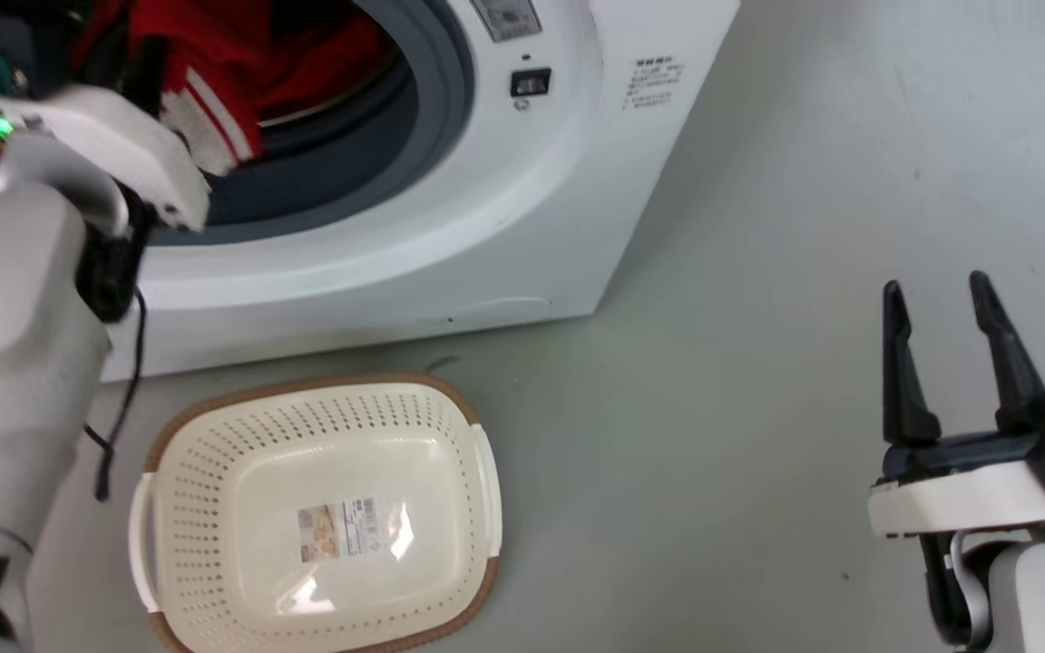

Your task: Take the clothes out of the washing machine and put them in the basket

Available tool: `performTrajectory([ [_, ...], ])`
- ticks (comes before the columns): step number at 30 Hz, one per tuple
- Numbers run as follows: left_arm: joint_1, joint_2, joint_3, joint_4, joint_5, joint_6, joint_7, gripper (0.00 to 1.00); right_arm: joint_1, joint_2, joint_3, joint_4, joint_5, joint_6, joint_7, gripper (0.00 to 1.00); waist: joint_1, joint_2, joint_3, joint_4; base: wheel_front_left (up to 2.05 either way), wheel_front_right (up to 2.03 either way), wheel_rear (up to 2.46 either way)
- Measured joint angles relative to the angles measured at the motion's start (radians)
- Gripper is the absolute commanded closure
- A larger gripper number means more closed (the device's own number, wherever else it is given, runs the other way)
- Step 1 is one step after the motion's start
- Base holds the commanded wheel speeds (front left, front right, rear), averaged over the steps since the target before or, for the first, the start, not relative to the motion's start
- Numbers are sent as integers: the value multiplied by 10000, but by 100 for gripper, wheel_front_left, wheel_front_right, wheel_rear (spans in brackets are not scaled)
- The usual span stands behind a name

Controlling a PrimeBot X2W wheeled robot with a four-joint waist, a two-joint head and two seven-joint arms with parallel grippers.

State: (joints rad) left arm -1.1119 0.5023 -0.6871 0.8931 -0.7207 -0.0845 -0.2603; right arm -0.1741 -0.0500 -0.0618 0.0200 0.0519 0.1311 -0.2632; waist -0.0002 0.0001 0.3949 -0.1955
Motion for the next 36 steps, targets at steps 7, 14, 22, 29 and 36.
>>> performTrajectory([
  [7, 2783, -82, 1664, -3269, 1337, 775, -13, 100, 484, 0, 17, 155, -259, 0, -2, 0, 0, 0, -1120, 473, 0, 0, 0],
  [14, 5210, -539, 3214, -6194, 2840, 1034, -27, 100, 897, -6, 21, 290, -326, 0, 0, 0, 0, 0, -1987, 1031, 0, 0, 0],
  [22, 7762, -1221, 4309, -8452, 3718, 1018, -27, 100, 1300, -2, 178, 408, -263, 0, 0, 0, 0, 0, -2692, 1542, 0, 0, 0],
  [29, 9177, -1593, 4439, -8450, 4008, 750, -27, 100, 1374, -2, 90, 385, -280, 0, 0, 0, 1, 0, -2608, 1950, 0, 0, 0],
  [36, 9348, -2006, 4374, -6945, 4242, 270, -27, 100, 1220, 0, 84, 263, -481, 0, 0, 0, 2, 0, -1897, 2076, 0, 0, 0],
])
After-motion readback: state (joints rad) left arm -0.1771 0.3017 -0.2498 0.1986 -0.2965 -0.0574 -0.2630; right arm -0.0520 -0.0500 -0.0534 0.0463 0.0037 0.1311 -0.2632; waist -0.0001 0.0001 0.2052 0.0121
